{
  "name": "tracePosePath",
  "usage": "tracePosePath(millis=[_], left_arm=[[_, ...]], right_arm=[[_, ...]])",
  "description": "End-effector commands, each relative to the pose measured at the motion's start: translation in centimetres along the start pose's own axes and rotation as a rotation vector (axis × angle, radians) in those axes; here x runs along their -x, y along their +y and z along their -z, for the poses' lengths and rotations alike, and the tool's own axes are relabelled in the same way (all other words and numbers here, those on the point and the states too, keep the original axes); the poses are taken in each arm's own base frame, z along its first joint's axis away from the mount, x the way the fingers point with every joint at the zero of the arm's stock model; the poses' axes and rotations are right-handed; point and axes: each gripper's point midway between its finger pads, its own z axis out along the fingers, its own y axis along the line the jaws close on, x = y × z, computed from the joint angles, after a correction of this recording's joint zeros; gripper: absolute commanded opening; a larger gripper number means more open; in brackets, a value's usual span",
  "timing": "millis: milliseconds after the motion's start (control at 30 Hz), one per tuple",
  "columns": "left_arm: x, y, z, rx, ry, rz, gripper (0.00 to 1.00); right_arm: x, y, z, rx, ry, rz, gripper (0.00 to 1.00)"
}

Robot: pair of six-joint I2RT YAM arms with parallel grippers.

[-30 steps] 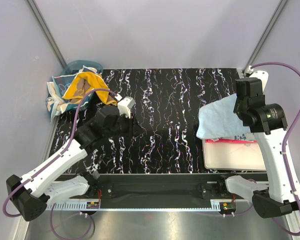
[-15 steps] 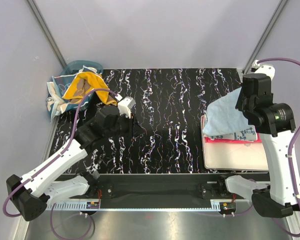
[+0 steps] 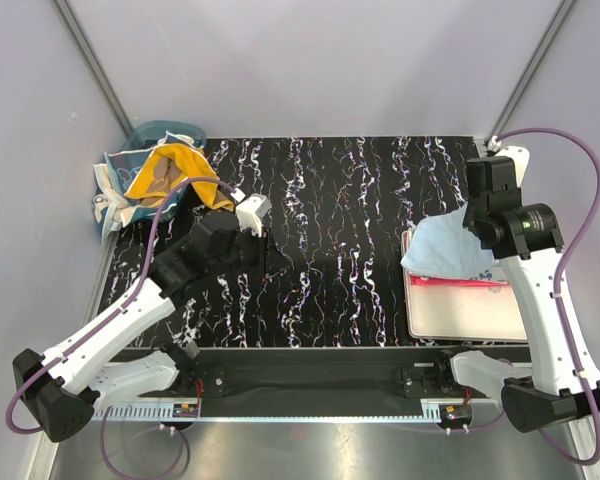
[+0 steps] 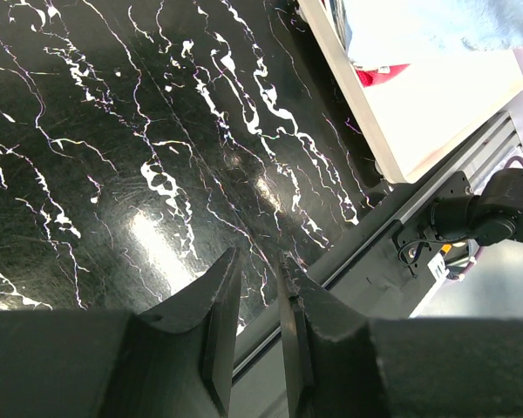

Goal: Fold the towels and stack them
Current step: Neatly place the folded towel into the bin

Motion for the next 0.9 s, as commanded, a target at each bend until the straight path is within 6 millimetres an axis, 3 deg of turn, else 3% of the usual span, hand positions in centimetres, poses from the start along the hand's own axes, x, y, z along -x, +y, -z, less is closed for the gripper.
tracePosePath(millis=[0, 433, 700, 867], left_arm=[[0.6, -0.8, -0.3, -0.045, -0.021, -0.015, 0.27], [0.3, -1.1, -0.3, -0.061, -0.006, -0.017, 0.27], [0.1, -1.2, -0.2, -0.068, -0.002, -0.016, 0.28], [-0.2, -1.1, -0.3, -0.071, 0.006, -0.016, 0.28]], right_arm=[[0.5, -1.1, -1.1, -0.059, -0.038, -0.057, 0.0], [-1.6, -5.0, -6.4, -0.185, 0.052, -0.16, 0.0], [-4.2, -6.9, -10.0, -0.296, 0.132, -0.224, 0.0], [-6.9, -9.4, -11.5, -0.422, 0.193, -0.274, 0.14]])
